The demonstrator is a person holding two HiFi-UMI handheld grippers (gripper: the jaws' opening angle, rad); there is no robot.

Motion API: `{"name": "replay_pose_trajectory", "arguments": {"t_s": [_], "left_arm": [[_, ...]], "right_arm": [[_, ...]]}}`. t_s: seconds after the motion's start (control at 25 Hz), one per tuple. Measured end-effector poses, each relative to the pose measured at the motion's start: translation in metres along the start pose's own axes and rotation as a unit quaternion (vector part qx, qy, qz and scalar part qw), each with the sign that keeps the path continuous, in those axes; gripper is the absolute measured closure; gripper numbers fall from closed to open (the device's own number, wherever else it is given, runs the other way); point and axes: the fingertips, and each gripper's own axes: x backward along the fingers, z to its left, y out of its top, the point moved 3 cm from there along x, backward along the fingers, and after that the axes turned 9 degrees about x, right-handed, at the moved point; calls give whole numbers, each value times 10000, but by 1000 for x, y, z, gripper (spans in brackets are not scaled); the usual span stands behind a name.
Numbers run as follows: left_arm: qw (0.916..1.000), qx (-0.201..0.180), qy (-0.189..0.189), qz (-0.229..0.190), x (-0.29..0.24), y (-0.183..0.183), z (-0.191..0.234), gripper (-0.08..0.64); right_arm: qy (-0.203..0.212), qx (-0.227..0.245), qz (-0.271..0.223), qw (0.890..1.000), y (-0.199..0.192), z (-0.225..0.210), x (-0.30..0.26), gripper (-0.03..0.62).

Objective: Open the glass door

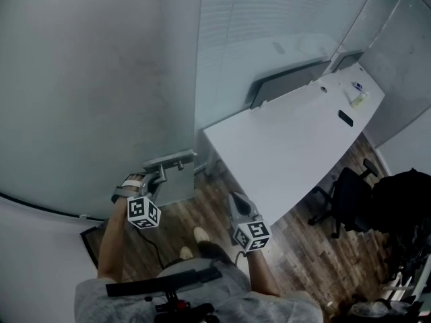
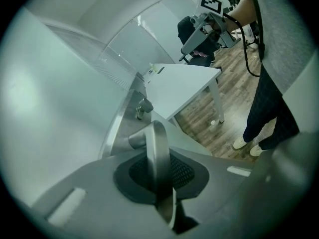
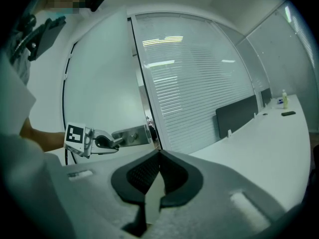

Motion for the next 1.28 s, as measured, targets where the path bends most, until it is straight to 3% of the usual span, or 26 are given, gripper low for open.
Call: {"name": "replay_pose_trajectory", "arguments": {"t_s": [0.56, 1.28], "left_arm": [[9988, -307, -224, -314, 27, 9, -39, 531], [9948, -667, -406, -648, 64, 21, -79, 529]], "right_arm": [[-681, -57, -237, 9974, -14, 50, 74, 591], [-1403, -177, -303, 9895, -37, 78, 164, 591]]}}
